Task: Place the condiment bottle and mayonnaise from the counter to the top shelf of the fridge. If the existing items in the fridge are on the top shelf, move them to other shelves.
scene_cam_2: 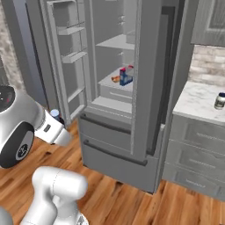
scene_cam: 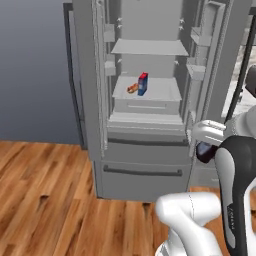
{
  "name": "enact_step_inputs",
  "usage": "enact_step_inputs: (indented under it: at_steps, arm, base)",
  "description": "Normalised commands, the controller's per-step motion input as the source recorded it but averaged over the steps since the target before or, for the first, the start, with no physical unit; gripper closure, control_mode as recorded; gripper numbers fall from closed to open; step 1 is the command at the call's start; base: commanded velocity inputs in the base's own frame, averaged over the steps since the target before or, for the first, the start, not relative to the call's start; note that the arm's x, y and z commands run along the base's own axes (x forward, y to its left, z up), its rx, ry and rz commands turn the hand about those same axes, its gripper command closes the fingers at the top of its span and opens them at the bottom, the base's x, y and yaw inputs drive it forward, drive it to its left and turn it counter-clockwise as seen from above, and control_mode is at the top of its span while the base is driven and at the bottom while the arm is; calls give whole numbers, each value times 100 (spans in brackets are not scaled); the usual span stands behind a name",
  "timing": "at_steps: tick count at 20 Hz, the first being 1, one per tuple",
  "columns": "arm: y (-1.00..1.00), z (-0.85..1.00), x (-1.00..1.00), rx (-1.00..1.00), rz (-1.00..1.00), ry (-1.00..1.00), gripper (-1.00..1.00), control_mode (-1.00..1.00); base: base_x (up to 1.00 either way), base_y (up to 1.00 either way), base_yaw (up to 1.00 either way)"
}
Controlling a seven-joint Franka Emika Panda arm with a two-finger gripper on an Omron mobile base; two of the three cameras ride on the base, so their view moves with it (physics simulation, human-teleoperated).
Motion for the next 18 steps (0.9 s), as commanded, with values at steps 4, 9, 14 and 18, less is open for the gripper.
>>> enact_step_inputs:
  at_steps: [4, 9, 14, 18]
  arm:
    - [0, 0, 0, 0, 0, 0, 100, 100]
    - [0, 0, 0, 0, 0, 0, 100, 100]
    - [0, 0, 0, 0, 0, 0, 100, 100]
    - [0, 0, 0, 0, 0, 0, 100, 100]
  base:
    - [100, 65, -35]
    - [100, 83, -26]
    - [100, 52, -18]
    - [100, 77, -15]
